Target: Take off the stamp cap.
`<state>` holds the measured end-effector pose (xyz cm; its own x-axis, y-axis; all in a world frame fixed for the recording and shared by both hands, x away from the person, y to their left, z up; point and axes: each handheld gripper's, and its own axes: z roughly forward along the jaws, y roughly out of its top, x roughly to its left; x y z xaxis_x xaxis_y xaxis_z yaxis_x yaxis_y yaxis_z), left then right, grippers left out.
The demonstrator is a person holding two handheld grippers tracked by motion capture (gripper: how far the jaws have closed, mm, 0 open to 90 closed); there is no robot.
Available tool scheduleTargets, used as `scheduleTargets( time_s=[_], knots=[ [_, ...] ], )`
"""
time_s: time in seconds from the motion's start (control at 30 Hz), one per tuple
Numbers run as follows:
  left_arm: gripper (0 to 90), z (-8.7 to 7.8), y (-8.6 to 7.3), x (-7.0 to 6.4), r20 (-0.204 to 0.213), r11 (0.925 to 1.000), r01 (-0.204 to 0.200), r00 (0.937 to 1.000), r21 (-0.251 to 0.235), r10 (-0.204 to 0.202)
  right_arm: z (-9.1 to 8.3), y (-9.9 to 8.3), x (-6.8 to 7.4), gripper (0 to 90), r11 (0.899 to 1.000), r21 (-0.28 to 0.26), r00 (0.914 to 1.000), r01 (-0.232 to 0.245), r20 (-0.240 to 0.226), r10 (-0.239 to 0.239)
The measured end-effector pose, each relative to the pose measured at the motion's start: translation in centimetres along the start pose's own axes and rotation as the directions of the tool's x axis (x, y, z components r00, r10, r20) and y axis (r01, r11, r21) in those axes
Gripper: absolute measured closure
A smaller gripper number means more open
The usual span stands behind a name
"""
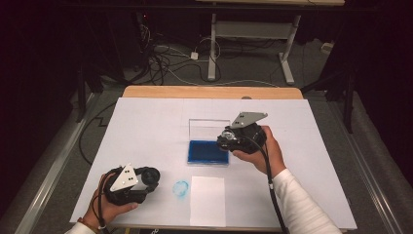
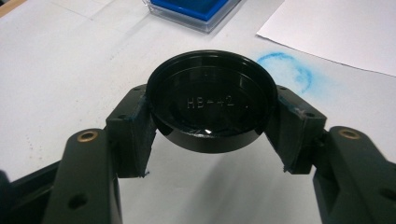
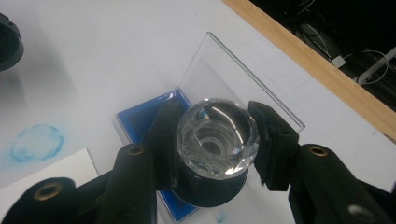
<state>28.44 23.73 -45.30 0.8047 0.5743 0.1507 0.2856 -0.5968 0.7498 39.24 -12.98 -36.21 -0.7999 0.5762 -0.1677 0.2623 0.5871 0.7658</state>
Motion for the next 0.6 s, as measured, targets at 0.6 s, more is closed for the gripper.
scheduleTargets(
  time_s=[0.6],
  knots=[
    [36.6, 0.4, -0.1, 0.3, 0.018, 1.0000, 0.009, 0.9998, 0.004, -0.009, 1.9, 0.8, 0.2, 57.0, 1.000, 0.013, 0.9999, 0.012, -0.007, -0.012]
  ],
)
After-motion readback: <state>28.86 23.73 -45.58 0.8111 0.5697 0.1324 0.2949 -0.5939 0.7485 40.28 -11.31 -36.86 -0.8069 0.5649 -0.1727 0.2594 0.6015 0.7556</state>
